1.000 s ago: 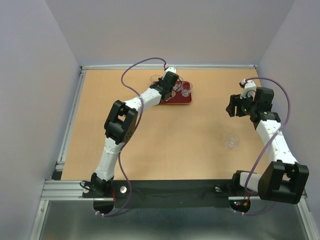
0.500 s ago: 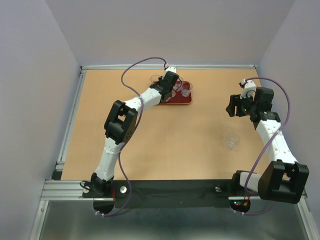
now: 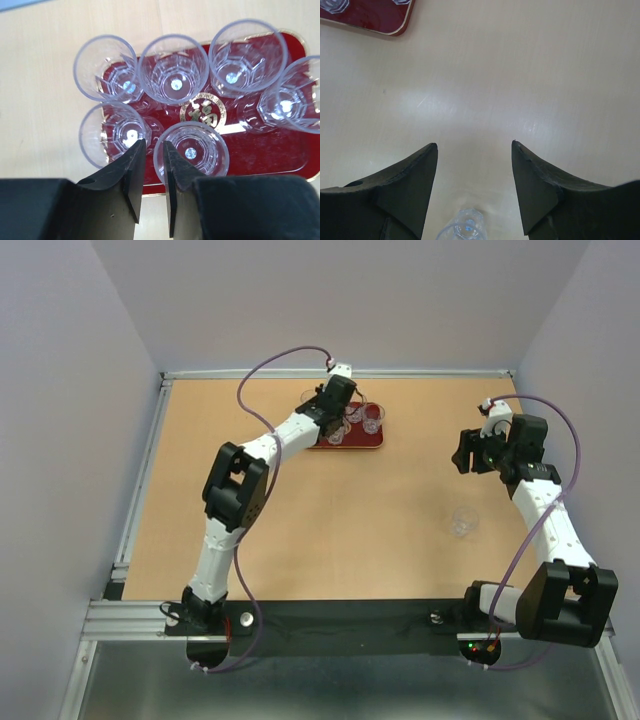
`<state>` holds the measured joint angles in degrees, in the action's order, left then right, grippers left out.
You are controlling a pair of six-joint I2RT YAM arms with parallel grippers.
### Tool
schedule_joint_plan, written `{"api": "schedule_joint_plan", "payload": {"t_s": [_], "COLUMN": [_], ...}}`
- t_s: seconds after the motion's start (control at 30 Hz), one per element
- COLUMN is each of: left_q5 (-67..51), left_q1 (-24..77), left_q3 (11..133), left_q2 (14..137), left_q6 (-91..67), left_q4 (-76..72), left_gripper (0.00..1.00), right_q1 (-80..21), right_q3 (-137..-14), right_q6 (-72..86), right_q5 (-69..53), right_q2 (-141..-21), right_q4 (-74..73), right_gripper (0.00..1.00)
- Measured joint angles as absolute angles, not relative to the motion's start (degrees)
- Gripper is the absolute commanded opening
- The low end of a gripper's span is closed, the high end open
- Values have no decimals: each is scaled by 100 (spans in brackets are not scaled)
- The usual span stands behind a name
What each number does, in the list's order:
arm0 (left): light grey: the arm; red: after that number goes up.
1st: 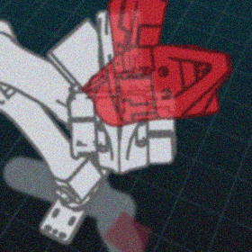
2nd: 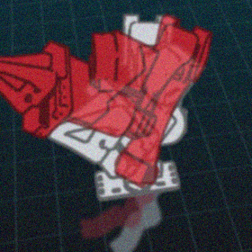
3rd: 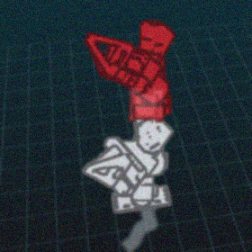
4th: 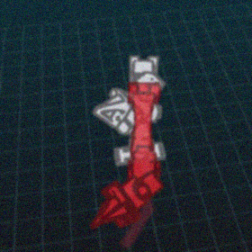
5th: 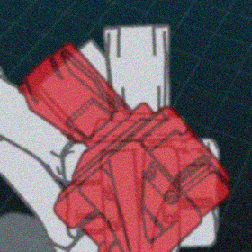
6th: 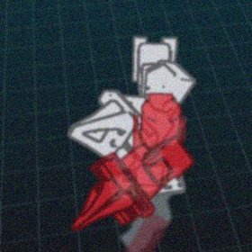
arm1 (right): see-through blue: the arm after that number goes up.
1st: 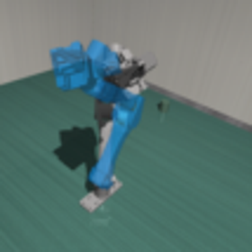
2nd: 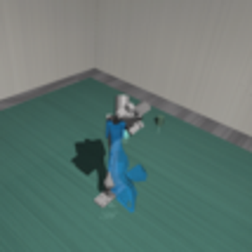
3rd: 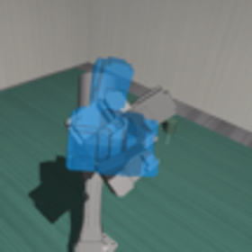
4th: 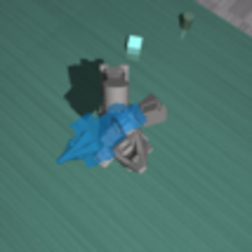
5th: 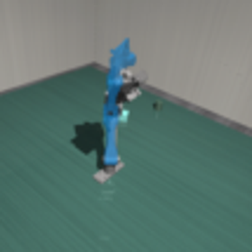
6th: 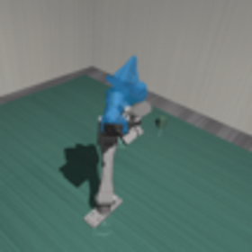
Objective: Place the glasses into the tray
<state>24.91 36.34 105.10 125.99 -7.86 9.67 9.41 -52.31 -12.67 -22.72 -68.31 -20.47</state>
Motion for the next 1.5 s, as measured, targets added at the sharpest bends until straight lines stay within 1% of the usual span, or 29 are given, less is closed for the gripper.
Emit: {"api": "schedule_joint_plan", "payload": {"t_s": [0.13,0.2,0.3,0.33,0.37,0.4,0.43,0.53,0.57,0.6,0.63,0.77,0.93,1.0,1.17,1.5], "left_q5": [2493,2491,2482,2451,2423,2388,2370,2259,2250,2231,2233,2084,1984,1992,2012,1903], "left_q1": [3634,3634,3634,3634,3634,3634,3634,3627,3627,3627,3625,3625,3625,3623,3621,3621], "left_q3": [10501,10460,10147,9990,9804,9513,9258,8453,8147,7915,7662,6598,5271,4884,4316,4287], "left_q2": [12202,11957,11360,11133,10897,10602,10339,9411,9102,8860,8545,7299,5360,4871,4410,4429], "left_q6": [-744,-703,-622,-589,-554,-506,-482,-307,-231,-178,-119,-14,21,25,71,104], "left_q4": [958,906,832,784,742,646,628,473,432,434,506,447,303,235,263,279], "left_gripper": [32,40,43,49,52,55,62,75,79,79,82,84,85,85,85,85], "right_q1": [941,941,943,943,943,943,943,945,947,947,952,969,972,974,974,974], "right_q3": [-5231,-5231,-5196,-5166,-5151,-5135,-5124,-5113,-5113,-5116,-5129,-5323,-5697,-5719,-5714,-5323], "right_q6": [-1286,-1310,-1358,-1382,-1411,-1444,-1487,-1627,-1708,-1734,-1806,-2202,-2799,-2991,-3264,-3398], "right_q5": [-2283,-2303,-2362,-2392,-2416,-2440,-2458,-2517,-2558,-2567,-2587,-2580,-2235,-2036,-1614,-1428], "right_q2": [-6831,-6831,-6831,-6831,-6834,-6834,-6834,-6836,-6838,-6847,-6862,-6982,-7133,-7153,-7194,-7100], "right_q4": [-2049,-2047,-2021,-2018,-2036,-2036,-2034,-2060,-2080,-2106,-2165,-2698,-3520,-3787,-4392,-4930], "right_gripper": [66,67,67,67,66,69,69,69,69,69,69,69,69,69,69,68]}}
